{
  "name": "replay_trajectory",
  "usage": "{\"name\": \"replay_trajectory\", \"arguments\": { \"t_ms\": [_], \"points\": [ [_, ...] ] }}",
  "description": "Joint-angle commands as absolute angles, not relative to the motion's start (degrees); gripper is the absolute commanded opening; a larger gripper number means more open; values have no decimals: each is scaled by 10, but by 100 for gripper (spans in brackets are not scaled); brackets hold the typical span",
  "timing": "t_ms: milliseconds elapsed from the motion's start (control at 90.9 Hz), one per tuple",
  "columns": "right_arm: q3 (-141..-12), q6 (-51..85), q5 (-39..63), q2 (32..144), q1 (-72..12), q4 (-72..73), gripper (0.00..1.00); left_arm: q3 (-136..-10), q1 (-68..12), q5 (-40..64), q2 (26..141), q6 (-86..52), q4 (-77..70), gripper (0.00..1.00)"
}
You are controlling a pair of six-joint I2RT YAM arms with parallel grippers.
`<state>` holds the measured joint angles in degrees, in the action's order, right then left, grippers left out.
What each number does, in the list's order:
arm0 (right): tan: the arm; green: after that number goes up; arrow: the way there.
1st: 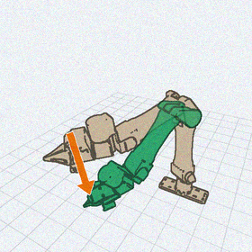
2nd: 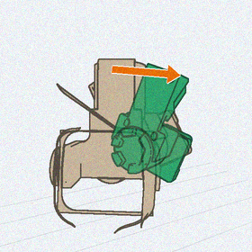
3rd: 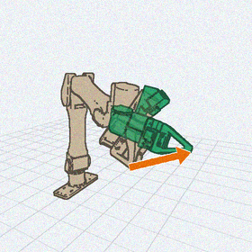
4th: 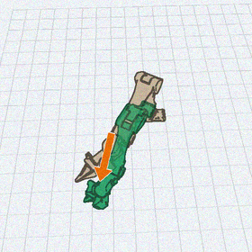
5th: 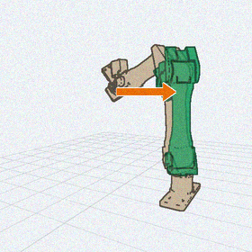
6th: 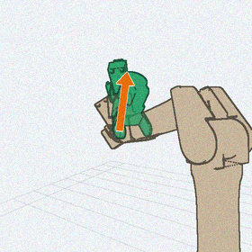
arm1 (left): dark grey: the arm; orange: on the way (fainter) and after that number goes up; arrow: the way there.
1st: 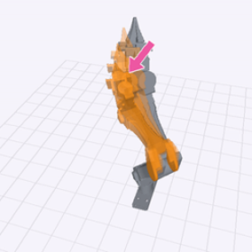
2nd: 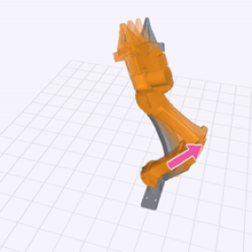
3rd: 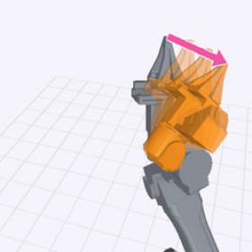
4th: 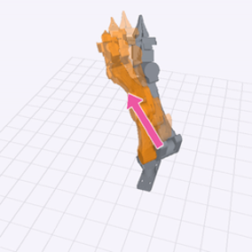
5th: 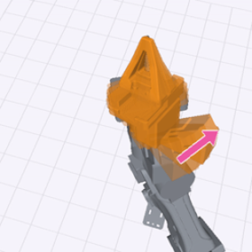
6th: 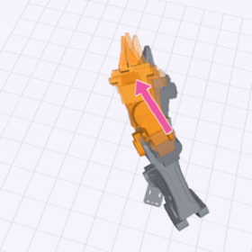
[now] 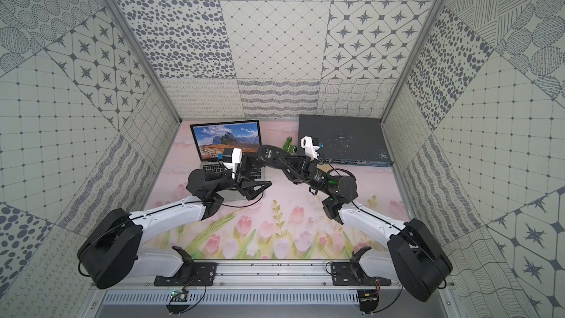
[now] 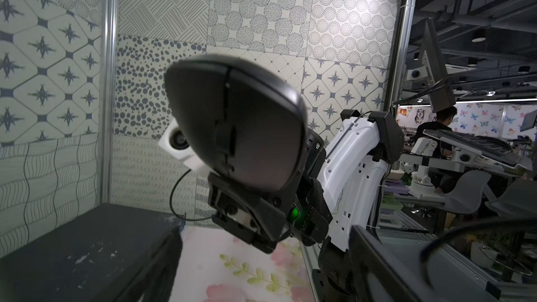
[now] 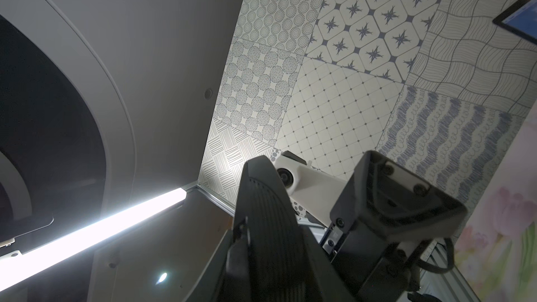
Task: Remove the wireless mouse receiver from the laptop
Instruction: Pick up the mouse from the center of the board.
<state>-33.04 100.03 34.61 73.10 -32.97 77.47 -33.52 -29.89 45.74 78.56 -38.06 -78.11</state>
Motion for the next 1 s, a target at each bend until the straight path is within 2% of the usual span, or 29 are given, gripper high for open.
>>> {"name": "replay_trajectory", "arguments": {
  "t_ms": [0,77,132,165,242,297,484,594,715,990],
  "points": [
    [-344,981,381,758,-304,800,19,-255,-284,408,758,-473,-763,98],
    [-357,958,415,780,-288,780,19,-213,-283,390,737,-510,-753,98],
    [-359,932,443,791,-277,749,19,-206,-274,384,710,-548,-682,98],
    [-356,913,455,795,-275,734,20,-221,-261,390,690,-577,-589,98],
    [-341,875,475,790,-271,701,20,-315,-231,394,644,-556,-238,99],
    [-329,849,486,777,-270,669,21,-350,-225,395,614,-519,-125,99],
    [-300,779,500,724,-271,574,21,-307,-222,402,518,-553,-127,99],
    [-304,799,519,724,-277,583,21,-306,-222,421,548,-561,-137,99],
    [-300,799,522,715,-278,572,22,-298,-222,436,595,-601,-217,98],
    [-294,786,516,727,-292,562,22,-309,-229,437,638,-638,-278,88]
  ]
}}
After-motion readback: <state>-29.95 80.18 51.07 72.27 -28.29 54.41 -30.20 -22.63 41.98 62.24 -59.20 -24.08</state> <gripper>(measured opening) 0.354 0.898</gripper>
